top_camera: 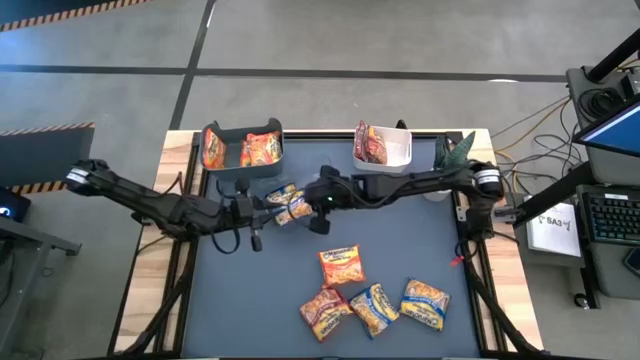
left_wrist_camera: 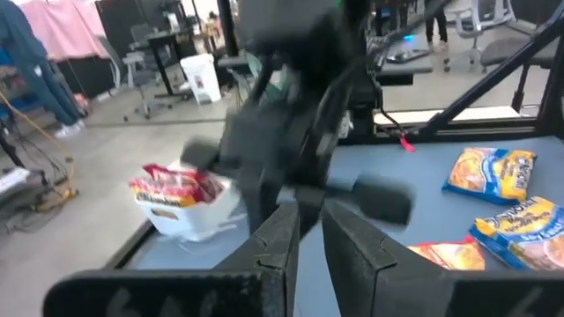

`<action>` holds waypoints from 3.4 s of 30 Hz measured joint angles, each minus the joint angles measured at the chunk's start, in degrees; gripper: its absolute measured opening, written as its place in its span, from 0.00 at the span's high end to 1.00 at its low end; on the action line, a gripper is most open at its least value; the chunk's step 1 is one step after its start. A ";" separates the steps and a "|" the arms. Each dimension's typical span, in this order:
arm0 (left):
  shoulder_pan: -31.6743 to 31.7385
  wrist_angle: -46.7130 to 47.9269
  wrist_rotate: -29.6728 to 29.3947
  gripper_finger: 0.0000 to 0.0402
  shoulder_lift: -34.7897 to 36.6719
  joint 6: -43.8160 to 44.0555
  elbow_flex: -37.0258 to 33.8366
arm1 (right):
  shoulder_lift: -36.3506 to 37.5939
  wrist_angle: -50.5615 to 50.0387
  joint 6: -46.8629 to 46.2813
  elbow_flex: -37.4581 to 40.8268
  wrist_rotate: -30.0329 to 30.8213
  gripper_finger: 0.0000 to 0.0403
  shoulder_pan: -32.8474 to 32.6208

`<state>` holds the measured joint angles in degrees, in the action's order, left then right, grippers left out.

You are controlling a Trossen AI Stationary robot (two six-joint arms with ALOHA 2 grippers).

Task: Sort Maruchan noodles
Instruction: Put the orange noodle pack into the blue bin

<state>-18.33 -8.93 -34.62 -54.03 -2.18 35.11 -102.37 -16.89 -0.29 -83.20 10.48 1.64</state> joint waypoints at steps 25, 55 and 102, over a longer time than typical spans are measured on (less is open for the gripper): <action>-2.63 3.87 10.24 0.91 -33.29 10.76 14.09 | 15.30 -15.99 -38.02 14.71 -2.42 0.98 -22.07; -5.46 0.79 11.66 0.91 -54.38 11.89 22.23 | 16.75 8.97 -65.48 38.38 1.77 0.28 -27.57; -5.44 2.54 11.18 0.91 -58.68 18.19 21.90 | 5.49 51.65 -61.66 48.09 2.57 0.38 -21.58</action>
<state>-23.77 -6.39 -23.44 -112.71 16.01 57.01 -96.88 34.76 -61.94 -35.11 13.05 -19.94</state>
